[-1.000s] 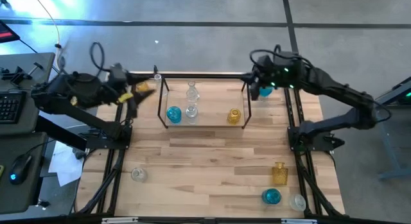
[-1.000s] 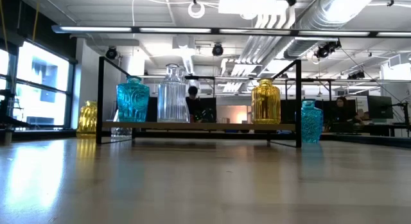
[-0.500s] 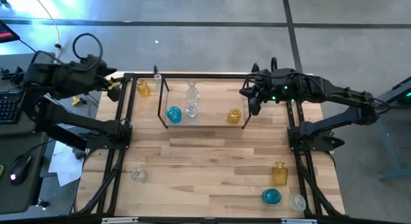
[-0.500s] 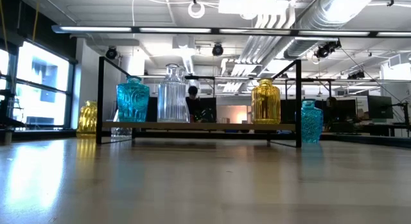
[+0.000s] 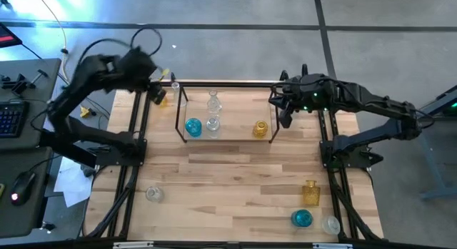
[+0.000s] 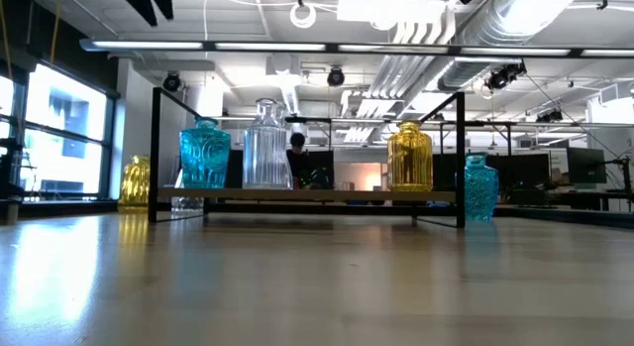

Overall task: Sort vases onto shelf
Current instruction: Put the yellow vase on the shelf aligned with the other yellow vase

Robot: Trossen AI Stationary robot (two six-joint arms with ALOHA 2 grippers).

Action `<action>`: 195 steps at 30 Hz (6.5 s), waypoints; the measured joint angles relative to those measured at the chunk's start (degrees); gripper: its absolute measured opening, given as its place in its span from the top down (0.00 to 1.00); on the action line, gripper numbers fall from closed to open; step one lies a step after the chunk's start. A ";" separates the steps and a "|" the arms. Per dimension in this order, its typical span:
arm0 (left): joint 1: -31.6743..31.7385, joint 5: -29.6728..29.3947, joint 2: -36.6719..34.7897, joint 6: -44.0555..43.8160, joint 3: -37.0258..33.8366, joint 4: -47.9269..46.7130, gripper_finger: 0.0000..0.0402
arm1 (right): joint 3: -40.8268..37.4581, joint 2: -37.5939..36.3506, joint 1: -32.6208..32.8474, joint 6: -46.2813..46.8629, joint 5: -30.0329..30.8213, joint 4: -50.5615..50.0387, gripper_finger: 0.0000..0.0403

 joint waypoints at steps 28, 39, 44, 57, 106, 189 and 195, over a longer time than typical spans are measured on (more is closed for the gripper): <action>28.99 16.54 15.17 25.65 0.66 -0.24 0.41 | 0.00 -10.29 -6.67 -5.44 -4.47 -10.25 1.00; 28.11 16.49 9.27 37.49 -16.40 -0.44 0.41 | 0.00 -10.27 -6.62 -0.82 -2.09 -9.86 1.00; 29.58 18.63 7.58 41.86 -16.45 -0.27 0.41 | 0.00 -10.27 -6.62 0.12 -1.01 -9.16 1.00; 30.52 15.11 7.54 51.95 -20.57 1.44 0.41 | 0.00 -10.24 -6.60 0.22 -1.03 -10.04 1.00; 30.54 15.08 9.37 34.51 -36.40 24.85 0.41 | 0.02 -11.64 -6.60 4.98 -8.04 -10.37 1.00; 27.32 4.57 16.54 32.16 -37.06 24.61 0.77 | 0.02 -11.84 -6.60 5.32 -9.66 -5.90 1.00; 27.32 4.67 15.41 32.15 -37.06 24.52 0.90 | 0.02 -11.84 -6.60 5.33 -9.67 -5.87 1.00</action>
